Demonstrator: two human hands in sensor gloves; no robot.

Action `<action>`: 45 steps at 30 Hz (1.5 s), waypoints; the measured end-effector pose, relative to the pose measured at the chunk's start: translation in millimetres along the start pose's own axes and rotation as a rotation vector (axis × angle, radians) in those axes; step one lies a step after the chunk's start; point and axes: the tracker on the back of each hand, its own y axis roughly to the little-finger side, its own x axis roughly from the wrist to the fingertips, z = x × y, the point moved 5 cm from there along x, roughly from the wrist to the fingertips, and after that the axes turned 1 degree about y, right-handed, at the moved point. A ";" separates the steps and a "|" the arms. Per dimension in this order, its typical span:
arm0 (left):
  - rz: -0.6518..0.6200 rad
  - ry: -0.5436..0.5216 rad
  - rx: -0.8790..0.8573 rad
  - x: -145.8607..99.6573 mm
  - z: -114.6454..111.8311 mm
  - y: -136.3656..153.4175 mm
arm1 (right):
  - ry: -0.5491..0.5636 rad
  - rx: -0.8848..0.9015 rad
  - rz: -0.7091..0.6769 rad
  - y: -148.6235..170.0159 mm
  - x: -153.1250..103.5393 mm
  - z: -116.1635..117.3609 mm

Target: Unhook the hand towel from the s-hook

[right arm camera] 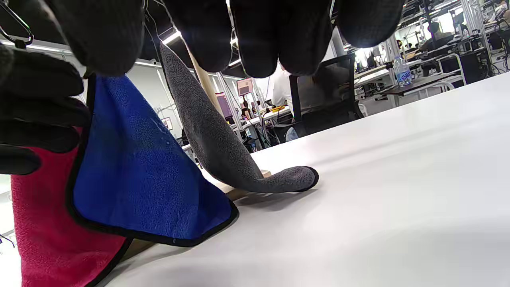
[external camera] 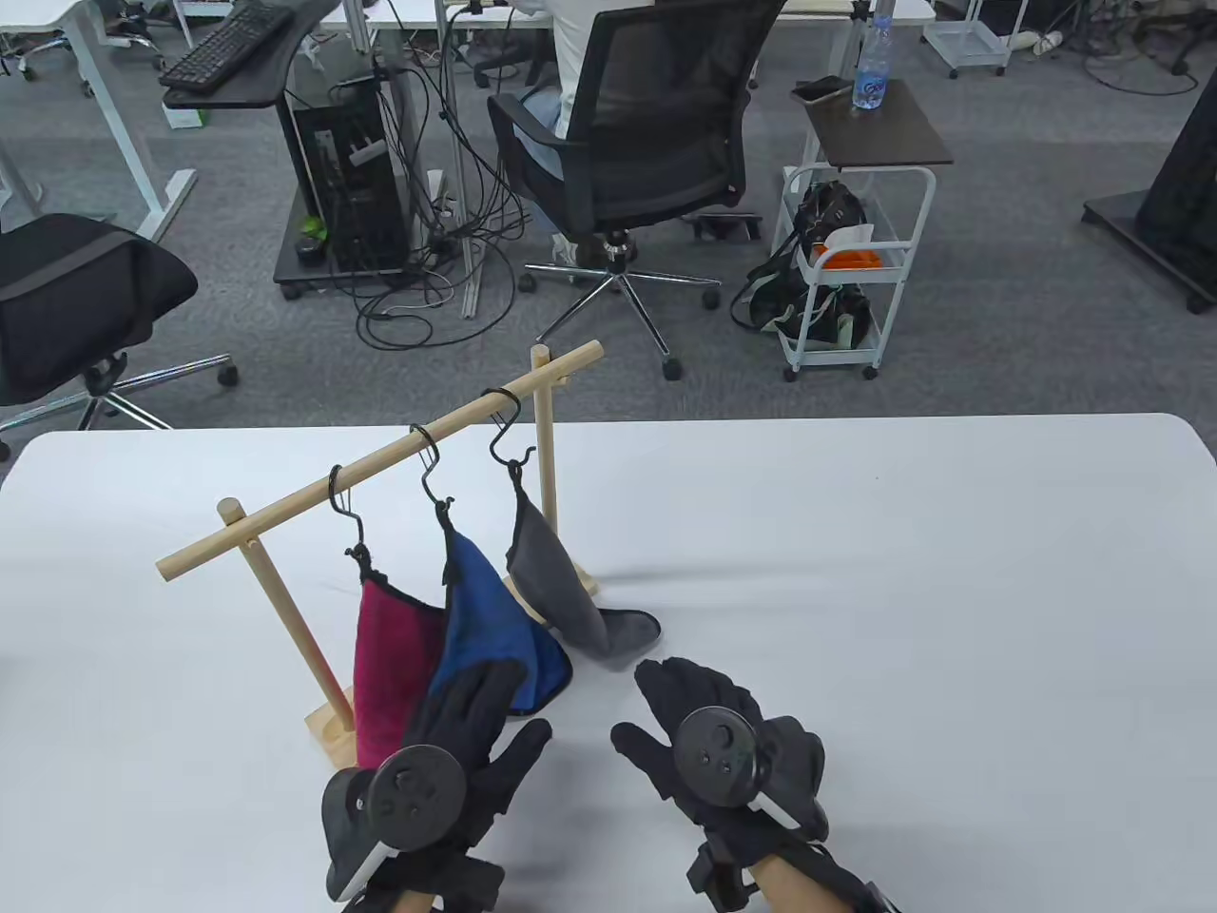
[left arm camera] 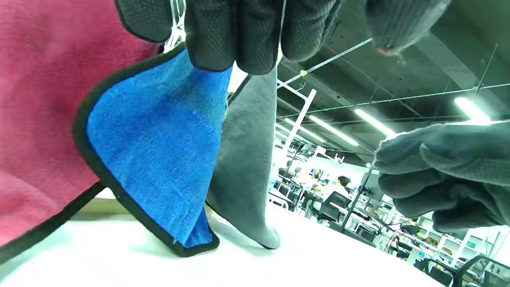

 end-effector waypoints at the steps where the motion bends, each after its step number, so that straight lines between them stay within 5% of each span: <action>1: 0.000 0.000 0.000 0.0 0.0 0.1 | 0.000 0.000 0.000 -0.1 -0.1 0.0; 26: 0.009 0.000 -0.020 0.1 0.4 3.2 | 0.000 -0.015 -0.003 -4.5 2.3 1.7; 45: 0.028 0.005 -0.035 1.5 0.5 6.5 | 0.072 0.093 0.018 -27.4 61.3 -26.3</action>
